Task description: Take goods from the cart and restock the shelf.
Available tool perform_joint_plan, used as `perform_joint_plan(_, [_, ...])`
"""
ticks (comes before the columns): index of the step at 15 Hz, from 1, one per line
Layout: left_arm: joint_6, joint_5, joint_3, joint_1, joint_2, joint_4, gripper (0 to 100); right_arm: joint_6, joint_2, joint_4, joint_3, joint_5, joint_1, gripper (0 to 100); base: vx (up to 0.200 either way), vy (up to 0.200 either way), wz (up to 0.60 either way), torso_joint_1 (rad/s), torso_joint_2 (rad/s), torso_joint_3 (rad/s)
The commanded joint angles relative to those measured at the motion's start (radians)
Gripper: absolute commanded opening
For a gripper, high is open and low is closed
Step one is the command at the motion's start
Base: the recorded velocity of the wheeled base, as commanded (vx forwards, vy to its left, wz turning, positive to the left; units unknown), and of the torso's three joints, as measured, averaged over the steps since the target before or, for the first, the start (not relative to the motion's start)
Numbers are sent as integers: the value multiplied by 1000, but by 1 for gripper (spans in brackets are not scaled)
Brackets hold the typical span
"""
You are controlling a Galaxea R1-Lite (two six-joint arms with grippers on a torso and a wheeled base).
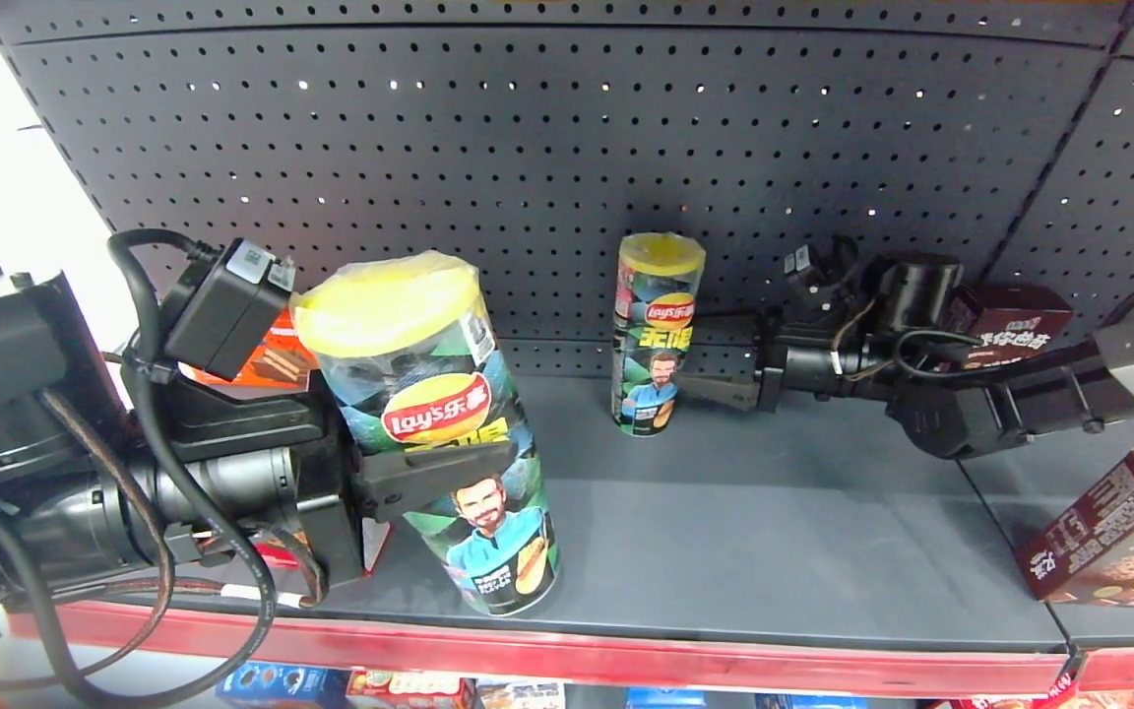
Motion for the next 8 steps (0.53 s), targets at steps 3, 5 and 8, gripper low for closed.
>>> perform_joint_plan(3, [0,1,7,0,1,-1,0,2,98,14,-102,0,25,100,0,0,0,0,0,0])
perform_joint_plan(5, [0,1,25,0,1,-4,0,2,114,19,-125,-3,39,100,0,0,0,0,0,0])
perform_joint_plan(8, [0,2,50,2,-8,-6,0,3,147,19,-161,-29,51,100,0,0,0,0,0,0])
